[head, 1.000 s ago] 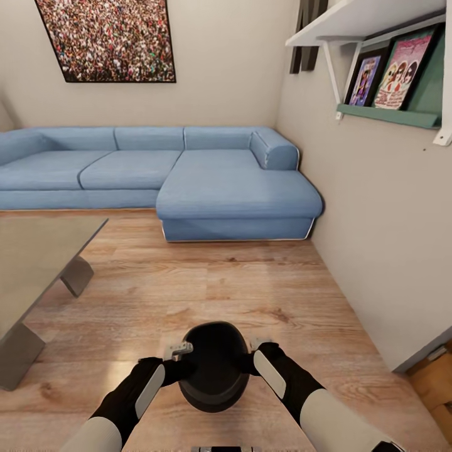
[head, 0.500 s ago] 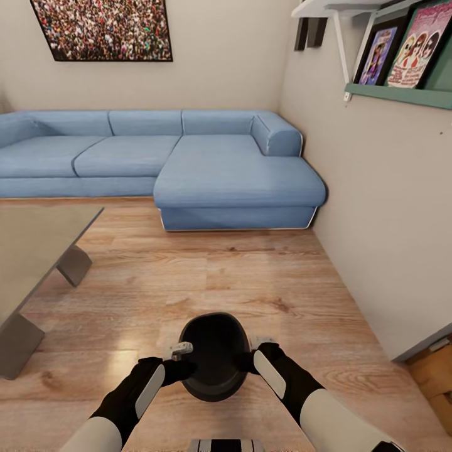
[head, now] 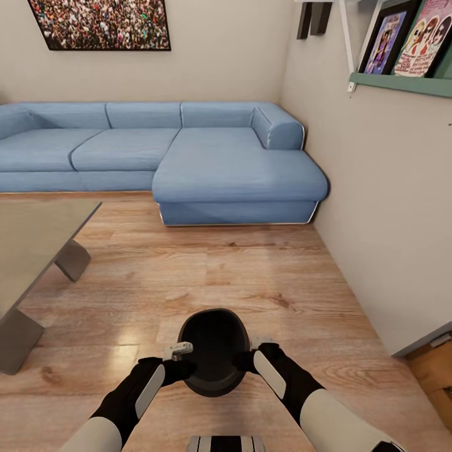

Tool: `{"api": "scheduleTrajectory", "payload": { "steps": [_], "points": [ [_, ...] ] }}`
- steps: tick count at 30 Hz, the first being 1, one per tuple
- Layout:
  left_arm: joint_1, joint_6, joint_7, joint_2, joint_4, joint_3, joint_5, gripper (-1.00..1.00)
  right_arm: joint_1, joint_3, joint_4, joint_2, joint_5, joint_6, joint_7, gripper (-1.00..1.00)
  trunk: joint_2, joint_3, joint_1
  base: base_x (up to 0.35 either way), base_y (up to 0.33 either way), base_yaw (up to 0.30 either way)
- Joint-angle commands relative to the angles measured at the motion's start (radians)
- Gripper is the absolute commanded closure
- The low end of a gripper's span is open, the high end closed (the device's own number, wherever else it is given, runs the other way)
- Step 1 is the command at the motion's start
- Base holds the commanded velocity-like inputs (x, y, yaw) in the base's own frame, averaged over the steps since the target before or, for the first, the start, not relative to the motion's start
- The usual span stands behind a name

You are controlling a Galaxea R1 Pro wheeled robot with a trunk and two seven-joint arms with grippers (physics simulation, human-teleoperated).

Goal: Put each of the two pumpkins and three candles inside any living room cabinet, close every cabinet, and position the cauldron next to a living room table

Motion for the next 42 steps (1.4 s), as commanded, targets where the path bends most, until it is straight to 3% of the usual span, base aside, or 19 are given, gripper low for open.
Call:
{"api": "scheduleTrajectory", "payload": {
  "steps": [1, 14, 15, 19, 20, 38, 42],
  "points": [
    [0.000, 0.004, 0.007, 0.000, -0.002, -0.003, 0.010, -1.00, -0.001, 0.005, 0.001, -0.001, -0.010, -0.006, -0.010, -1.00, 0.000, -0.001, 0.000, 0.000, 0.000, 0.000],
    [0.000, 0.004, 0.007, 0.000, -0.002, -0.003, 0.010, -1.00, -0.001, 0.005, 0.019, -0.001, -0.009, -0.019, -0.010, -1.00, -0.001, -0.012, 0.001, 0.000, 0.000, 0.000],
    [0.000, 0.004, 0.007, 0.000, -0.002, -0.003, 0.010, -1.00, -0.001, 0.005, 0.019, -0.001, -0.010, -0.019, -0.010, 1.00, -0.001, -0.012, 0.001, 0.000, 0.000, 0.000],
    [0.000, 0.004, 0.007, 0.000, -0.002, -0.003, 0.010, -1.00, -0.001, 0.005, 0.019, -0.001, -0.010, -0.019, -0.010, 1.00, -0.001, -0.012, 0.001, 0.000, 0.000, 0.000],
    [0.000, 0.004, 0.007, 0.000, -0.002, -0.003, 0.010, 1.00, -0.001, 0.005, 0.019, -0.001, -0.010, -0.019, -0.010, 1.00, -0.001, -0.012, 0.001, 0.000, 0.000, 0.000],
    [0.000, 0.004, 0.009, 0.001, -0.003, -0.003, 0.010, 1.00, -0.001, 0.005, 0.019, -0.001, -0.010, -0.019, -0.010, 1.00, -0.001, -0.012, 0.001, 0.000, 0.000, 0.000],
    [0.000, 0.004, 0.009, 0.001, -0.003, -0.003, 0.010, 1.00, -0.001, 0.005, 0.019, -0.001, -0.010, -0.019, -0.010, 1.00, 0.000, 0.003, -0.001, 0.000, 0.000, 0.000]
  ]
}}
